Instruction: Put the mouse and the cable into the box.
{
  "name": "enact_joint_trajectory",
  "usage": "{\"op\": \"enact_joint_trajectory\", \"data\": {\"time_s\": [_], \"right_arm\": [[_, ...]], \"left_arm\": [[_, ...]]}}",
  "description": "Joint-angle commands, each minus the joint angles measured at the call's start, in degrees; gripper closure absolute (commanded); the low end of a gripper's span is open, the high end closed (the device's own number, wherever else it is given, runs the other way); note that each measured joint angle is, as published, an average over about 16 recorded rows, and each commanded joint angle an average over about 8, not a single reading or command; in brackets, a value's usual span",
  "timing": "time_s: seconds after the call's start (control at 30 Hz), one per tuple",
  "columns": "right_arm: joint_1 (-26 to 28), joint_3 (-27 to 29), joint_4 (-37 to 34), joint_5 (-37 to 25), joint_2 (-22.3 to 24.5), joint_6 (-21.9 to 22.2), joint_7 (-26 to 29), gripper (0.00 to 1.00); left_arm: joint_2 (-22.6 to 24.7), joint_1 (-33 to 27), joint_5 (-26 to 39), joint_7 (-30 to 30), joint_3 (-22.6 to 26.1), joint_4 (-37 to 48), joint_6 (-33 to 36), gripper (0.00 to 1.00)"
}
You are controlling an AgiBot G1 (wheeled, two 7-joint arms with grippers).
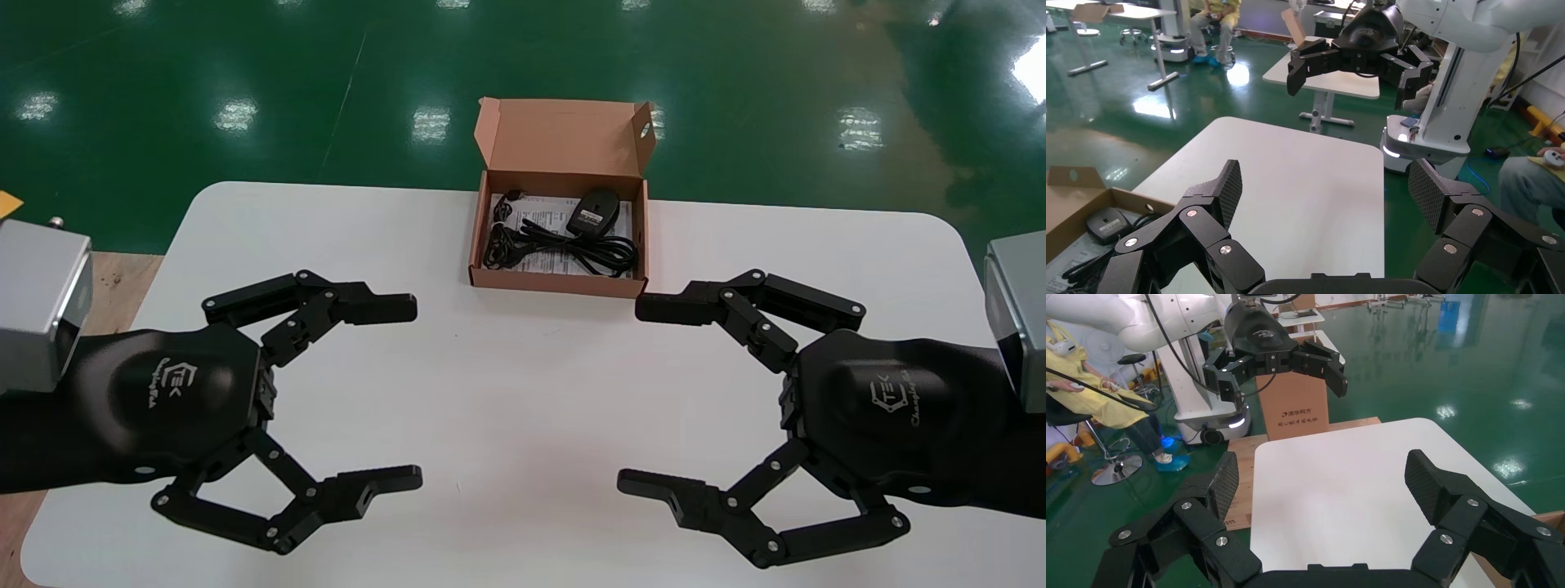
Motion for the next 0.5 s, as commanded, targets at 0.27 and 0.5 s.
{"op": "enact_joint_trajectory", "data": {"time_s": [0.27,0.5], "right_arm": [[0.00,0.00,0.00,0.00,0.00,0.00,0.00,0.00],[0.00,0.00,0.00,0.00,0.00,0.00,0.00,0.00]], "left_arm": [[0.00,0.00,0.00,0.00,0.00,0.00,0.00,0.00],[0.00,0.00,0.00,0.00,0.00,0.00,0.00,0.00]]}}
